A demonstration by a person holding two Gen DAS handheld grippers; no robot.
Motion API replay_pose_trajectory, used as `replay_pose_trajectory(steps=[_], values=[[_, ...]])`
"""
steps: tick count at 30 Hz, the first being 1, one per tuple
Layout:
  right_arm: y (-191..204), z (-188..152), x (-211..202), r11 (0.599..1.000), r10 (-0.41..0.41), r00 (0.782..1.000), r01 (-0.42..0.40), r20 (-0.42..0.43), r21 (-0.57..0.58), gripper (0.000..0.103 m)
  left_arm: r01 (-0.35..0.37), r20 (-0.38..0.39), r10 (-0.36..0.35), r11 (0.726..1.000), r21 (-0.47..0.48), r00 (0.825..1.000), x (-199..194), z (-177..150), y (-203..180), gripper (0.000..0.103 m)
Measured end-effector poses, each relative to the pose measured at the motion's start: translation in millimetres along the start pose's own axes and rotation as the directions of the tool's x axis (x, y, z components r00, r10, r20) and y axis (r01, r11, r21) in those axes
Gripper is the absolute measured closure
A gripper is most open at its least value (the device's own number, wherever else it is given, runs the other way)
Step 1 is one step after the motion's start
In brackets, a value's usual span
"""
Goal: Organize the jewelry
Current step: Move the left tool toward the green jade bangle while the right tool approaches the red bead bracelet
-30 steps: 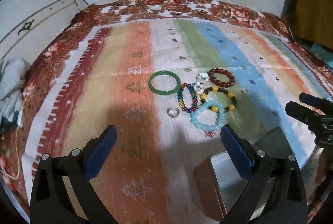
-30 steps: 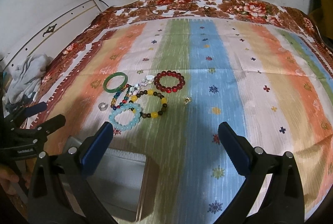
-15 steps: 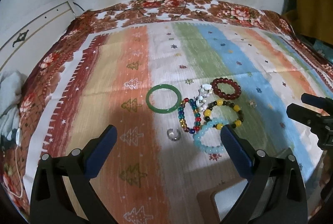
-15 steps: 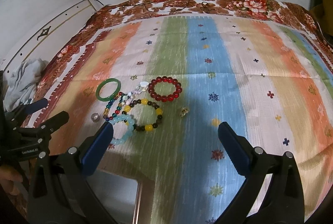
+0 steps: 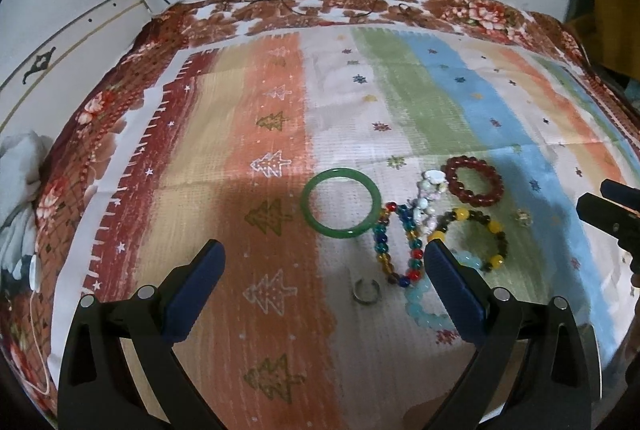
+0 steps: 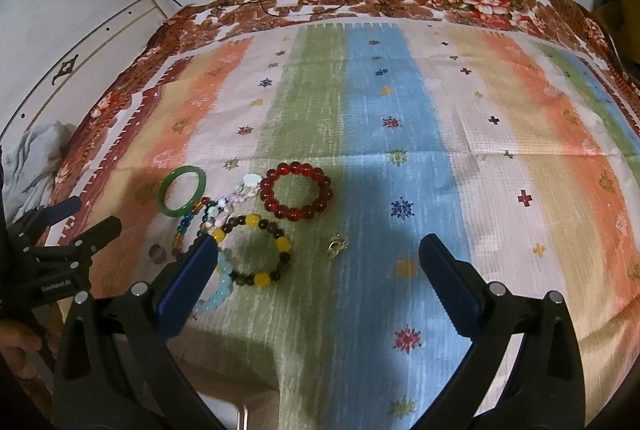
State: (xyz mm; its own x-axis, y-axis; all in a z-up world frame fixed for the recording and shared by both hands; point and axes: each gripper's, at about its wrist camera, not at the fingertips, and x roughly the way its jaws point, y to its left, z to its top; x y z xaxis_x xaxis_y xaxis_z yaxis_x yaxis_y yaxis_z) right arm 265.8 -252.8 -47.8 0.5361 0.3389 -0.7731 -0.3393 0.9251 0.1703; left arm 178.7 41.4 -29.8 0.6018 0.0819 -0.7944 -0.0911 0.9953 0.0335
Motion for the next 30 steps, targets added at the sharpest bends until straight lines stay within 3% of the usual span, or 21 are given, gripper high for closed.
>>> replay_pose_trajectory(steps=[30], values=[[-19,36,95,0.998,-0.023,0.985,0.031,-0.171,0.047,0.004,-0.039,-0.124,0.034,0.998,-0.039,0.992,82,27,16,0.006]])
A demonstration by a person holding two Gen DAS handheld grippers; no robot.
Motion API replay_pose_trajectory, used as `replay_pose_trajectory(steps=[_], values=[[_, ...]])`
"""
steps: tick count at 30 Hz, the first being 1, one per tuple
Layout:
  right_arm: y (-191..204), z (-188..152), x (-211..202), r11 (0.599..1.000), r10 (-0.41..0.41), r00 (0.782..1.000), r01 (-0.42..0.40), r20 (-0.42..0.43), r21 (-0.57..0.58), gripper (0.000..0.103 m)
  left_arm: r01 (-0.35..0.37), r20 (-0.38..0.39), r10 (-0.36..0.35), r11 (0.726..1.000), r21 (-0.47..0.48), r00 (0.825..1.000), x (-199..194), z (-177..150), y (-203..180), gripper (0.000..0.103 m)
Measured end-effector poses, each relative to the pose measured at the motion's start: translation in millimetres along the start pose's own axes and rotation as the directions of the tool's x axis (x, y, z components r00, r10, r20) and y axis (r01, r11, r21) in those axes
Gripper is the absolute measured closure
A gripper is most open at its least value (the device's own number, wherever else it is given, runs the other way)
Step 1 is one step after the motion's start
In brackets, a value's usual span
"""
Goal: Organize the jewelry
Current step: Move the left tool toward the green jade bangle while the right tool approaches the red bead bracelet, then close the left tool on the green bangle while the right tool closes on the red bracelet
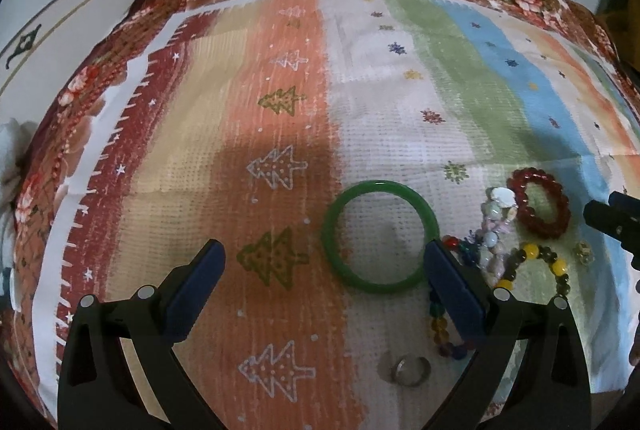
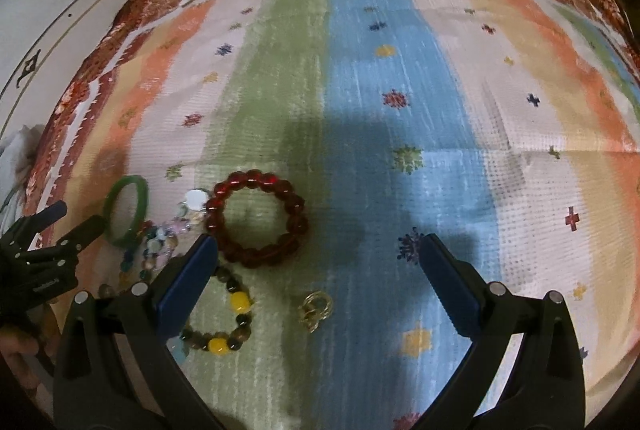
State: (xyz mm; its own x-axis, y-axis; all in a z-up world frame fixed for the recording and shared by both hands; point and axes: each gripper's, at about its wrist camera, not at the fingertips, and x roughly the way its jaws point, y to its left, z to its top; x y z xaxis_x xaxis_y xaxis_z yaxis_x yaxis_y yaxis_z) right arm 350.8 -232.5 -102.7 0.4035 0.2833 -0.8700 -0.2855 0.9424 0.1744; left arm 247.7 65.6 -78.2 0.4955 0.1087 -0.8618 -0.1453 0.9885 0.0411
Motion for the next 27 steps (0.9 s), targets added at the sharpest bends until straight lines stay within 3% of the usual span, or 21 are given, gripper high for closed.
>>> replay_pose_trajectory(steps=[10,15,19,22,25,27], values=[[-1,6,24,1.000,-0.013,0.998,0.014,-0.059,0.006,0.004,-0.014,-0.066,0.013,1.000,-0.014,0.998,31,3,5,0.006],[-6,9,37,0.997,-0.080,0.994,0.081,-0.069,0.000,0.004,-0.014,-0.067,0.014,1.000,-0.005,0.998,38,3,5,0.007],[-2,13,42,0.992,-0.121,0.990,0.120,-0.065,-0.032,0.014,-0.008,-0.058,0.009,1.000,0.019,0.998,40,6,1,0.011],[-1,13,39,0.992,-0.119,0.991,0.116,-0.059,-0.044,0.029,0.007,-0.046,-0.005,0.999,0.048,0.999,39,6,-4,0.022],[2,13,38,0.994,-0.098,0.993,0.094,-0.059,-0.062,0.051,0.036,-0.039,-0.033,0.996,0.081,0.999,37,5,-10,0.041],[6,12,37,0.994,-0.075,0.995,0.070,-0.065,-0.080,0.073,0.055,-0.039,-0.051,0.993,0.102,0.998,35,5,-14,0.072]])
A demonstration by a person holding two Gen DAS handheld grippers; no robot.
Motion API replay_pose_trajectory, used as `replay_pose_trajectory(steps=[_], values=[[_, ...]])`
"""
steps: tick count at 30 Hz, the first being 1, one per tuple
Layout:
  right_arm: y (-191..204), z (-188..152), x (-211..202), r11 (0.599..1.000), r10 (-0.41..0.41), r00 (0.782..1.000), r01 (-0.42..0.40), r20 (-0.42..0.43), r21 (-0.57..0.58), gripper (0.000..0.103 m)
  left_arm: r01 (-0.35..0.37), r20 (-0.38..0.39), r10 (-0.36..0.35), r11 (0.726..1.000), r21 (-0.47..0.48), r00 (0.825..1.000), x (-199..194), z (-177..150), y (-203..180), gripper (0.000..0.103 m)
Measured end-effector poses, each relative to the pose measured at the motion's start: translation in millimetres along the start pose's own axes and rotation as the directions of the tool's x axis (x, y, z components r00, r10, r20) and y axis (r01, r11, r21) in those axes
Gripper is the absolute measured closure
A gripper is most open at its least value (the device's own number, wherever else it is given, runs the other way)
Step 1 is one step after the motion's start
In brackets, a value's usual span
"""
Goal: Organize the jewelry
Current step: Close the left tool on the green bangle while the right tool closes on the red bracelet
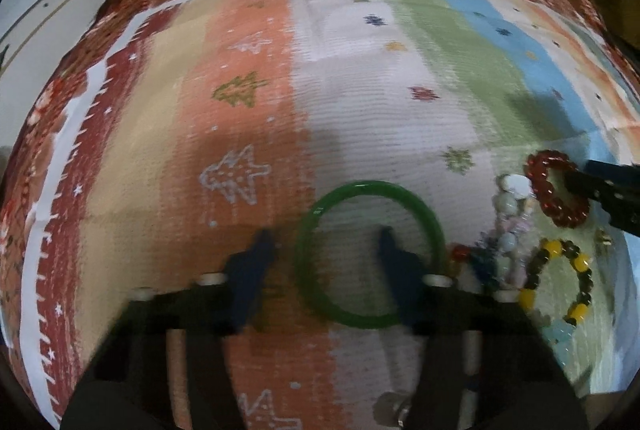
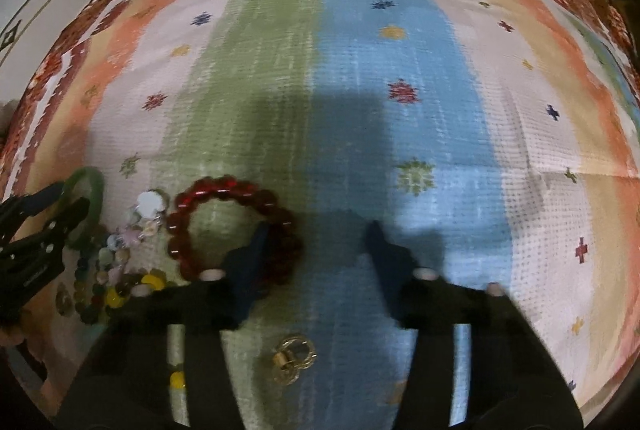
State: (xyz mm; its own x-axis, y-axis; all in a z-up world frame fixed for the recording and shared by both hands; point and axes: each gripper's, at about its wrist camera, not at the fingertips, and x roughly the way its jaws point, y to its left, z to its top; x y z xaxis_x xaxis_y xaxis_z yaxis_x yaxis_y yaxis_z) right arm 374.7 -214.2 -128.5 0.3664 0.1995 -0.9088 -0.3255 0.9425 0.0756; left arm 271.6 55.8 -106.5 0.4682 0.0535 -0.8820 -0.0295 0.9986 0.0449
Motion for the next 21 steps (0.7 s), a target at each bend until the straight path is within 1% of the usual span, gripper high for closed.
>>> replay_pose_trajectory(steps=[1,2,3,7,9,14,21], values=[[2,0,0,1.000,0.021,1.000,-0.021,-0.006,-0.007,0.086,-0.007,-0.001,0.007,1.000,0.011,1.000,0,0,-2,0.078],[3,0,0,1.000,0.024,1.000,-0.024,-0.009,-0.006,0.086,-0.003,-0.004,0.003,1.000,0.022,1.000,0,0,-4,0.093],[3,0,-1,1.000,0.027,1.000,-0.027,-0.008,-0.005,0.086,0.000,-0.006,0.000,1.000,0.026,1.000,0,-1,-5,0.095],[1,0,-4,0.998,0.062,0.998,-0.062,-0.005,0.009,0.088,0.028,-0.010,-0.028,1.000,0.008,1.000,-4,0,-1,0.096],[3,0,-9,0.998,0.064,0.998,-0.064,0.001,0.002,0.088,0.034,-0.006,-0.034,0.999,-0.003,0.999,-8,0,2,0.096],[14,-4,-28,0.999,0.009,0.999,-0.007,0.050,-0.052,0.088,0.043,0.031,-0.043,0.999,-0.018,0.999,-28,1,2,0.096],[24,-10,-48,0.995,-0.022,0.995,0.032,0.096,-0.096,0.088,0.066,0.065,-0.064,0.997,-0.030,0.996,-50,-2,1,0.095]])
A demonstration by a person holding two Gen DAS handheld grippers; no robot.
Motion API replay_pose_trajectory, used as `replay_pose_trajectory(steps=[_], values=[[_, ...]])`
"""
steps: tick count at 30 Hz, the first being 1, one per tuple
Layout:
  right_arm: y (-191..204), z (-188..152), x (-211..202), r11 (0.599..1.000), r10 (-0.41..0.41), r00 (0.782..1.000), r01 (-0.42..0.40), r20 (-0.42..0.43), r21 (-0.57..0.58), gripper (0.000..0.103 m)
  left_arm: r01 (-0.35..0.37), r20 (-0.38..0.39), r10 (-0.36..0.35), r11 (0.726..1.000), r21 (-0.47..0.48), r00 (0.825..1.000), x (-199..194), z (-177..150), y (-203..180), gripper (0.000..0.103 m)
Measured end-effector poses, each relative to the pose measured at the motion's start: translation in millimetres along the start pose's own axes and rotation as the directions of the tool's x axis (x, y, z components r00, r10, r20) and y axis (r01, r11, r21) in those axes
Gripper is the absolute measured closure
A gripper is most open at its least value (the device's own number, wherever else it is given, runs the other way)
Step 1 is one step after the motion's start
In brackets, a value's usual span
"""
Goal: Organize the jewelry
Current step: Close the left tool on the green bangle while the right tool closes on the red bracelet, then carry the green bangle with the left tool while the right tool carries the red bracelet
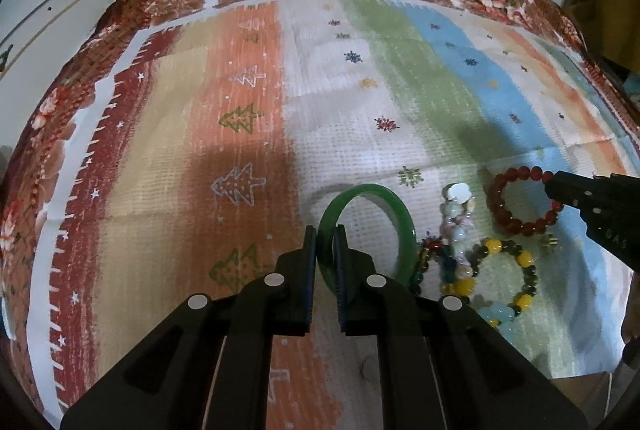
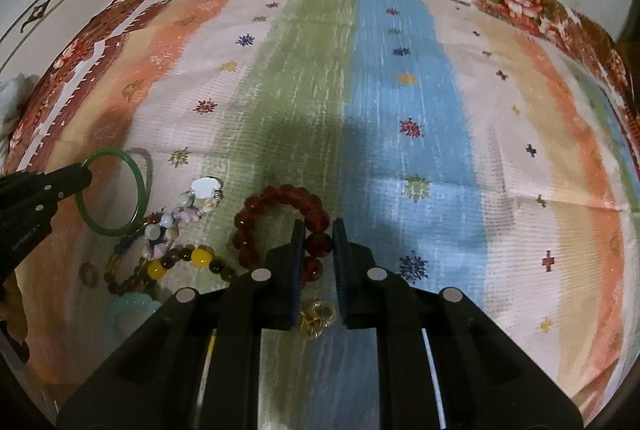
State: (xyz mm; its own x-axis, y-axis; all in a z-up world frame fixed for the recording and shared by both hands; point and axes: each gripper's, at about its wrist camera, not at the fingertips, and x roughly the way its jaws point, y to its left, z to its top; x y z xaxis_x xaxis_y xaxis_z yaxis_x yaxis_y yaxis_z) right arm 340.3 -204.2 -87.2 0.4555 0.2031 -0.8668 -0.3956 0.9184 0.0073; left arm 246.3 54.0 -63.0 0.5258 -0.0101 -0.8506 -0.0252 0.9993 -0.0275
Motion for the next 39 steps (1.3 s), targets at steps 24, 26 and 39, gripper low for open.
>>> replay_pose_trajectory(steps=[24,26,39], values=[[24,-26,-118,0.999,0.046,0.982,-0.041,0.185,-0.032,0.088,0.076,0.108,-0.072,0.997,-0.025,0.991,-91,-38,-14,0.095],[27,-33,-131,0.998,0.048,0.977,-0.040,0.206,-0.040,0.088,0.087,0.119,-0.084,0.996,-0.022,0.989,-100,-44,-16,0.095],[46,-68,-183,0.992,0.112,0.958,-0.095,0.263,-0.077,0.088,0.148,0.178,-0.146,0.989,0.002,0.973,-145,-83,-29,0.095]])
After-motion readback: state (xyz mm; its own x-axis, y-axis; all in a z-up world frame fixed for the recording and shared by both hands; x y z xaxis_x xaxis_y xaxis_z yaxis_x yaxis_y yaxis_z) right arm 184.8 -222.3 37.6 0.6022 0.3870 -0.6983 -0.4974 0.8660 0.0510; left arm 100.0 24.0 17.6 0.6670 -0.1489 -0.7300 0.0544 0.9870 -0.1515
